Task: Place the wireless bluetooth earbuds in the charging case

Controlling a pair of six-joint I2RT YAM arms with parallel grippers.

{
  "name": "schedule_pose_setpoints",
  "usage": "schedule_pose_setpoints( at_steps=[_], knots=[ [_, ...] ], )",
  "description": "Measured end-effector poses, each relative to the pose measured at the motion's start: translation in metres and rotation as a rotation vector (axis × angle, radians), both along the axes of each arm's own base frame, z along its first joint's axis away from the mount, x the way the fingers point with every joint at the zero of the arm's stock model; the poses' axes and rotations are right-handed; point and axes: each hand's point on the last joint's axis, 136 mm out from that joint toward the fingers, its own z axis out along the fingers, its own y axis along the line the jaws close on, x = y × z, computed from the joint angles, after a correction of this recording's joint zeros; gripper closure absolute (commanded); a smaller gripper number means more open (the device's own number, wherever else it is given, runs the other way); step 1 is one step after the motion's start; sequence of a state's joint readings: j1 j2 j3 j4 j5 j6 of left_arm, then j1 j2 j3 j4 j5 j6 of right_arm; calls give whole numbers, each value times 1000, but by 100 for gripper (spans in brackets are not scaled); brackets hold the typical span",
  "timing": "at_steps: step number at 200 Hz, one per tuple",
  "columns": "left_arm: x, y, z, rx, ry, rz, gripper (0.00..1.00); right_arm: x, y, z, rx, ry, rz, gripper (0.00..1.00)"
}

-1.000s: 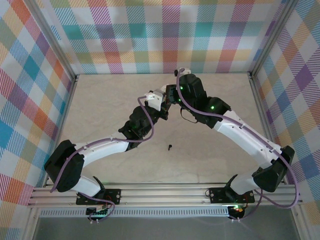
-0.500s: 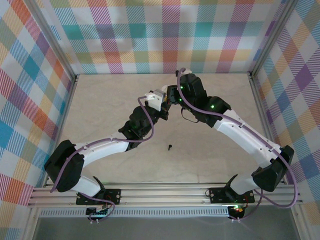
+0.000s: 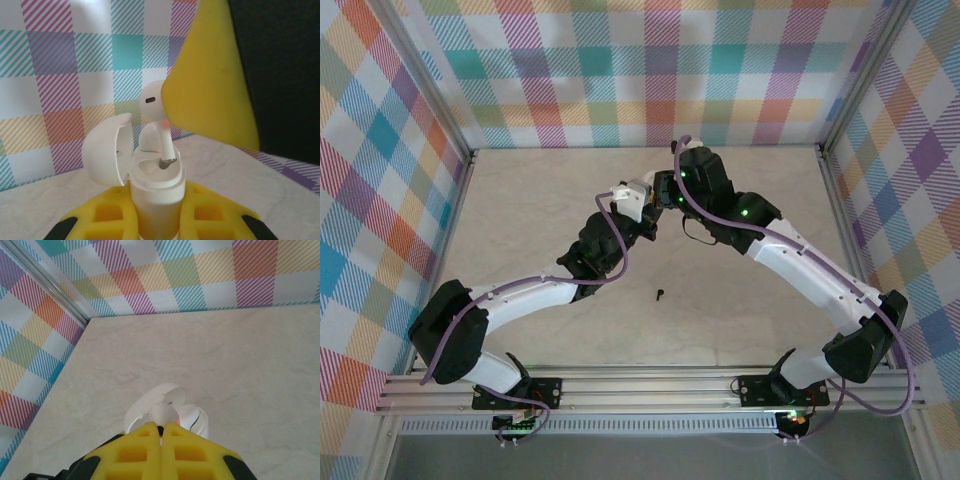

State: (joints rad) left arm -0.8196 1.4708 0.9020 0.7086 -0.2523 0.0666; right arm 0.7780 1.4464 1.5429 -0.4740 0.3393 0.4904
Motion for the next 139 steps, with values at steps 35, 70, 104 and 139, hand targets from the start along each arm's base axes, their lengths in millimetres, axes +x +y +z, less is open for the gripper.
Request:
schedule_pose_setpoints(
  at_steps=[35, 70, 104, 139],
  knots=[
    [0, 0, -1, -1, 5, 0, 100, -1, 1, -4, -3, 7, 7, 100],
    [0, 0, -5, 1, 25, 0, 100, -1, 3, -8, -4, 11, 19, 100],
    [2, 1, -9, 5, 40, 3, 100, -2, 6, -13, -3, 22, 34, 100],
    [2, 1, -13, 10, 54, 4, 100, -3, 7, -16, -4, 29, 46, 100]
  ],
)
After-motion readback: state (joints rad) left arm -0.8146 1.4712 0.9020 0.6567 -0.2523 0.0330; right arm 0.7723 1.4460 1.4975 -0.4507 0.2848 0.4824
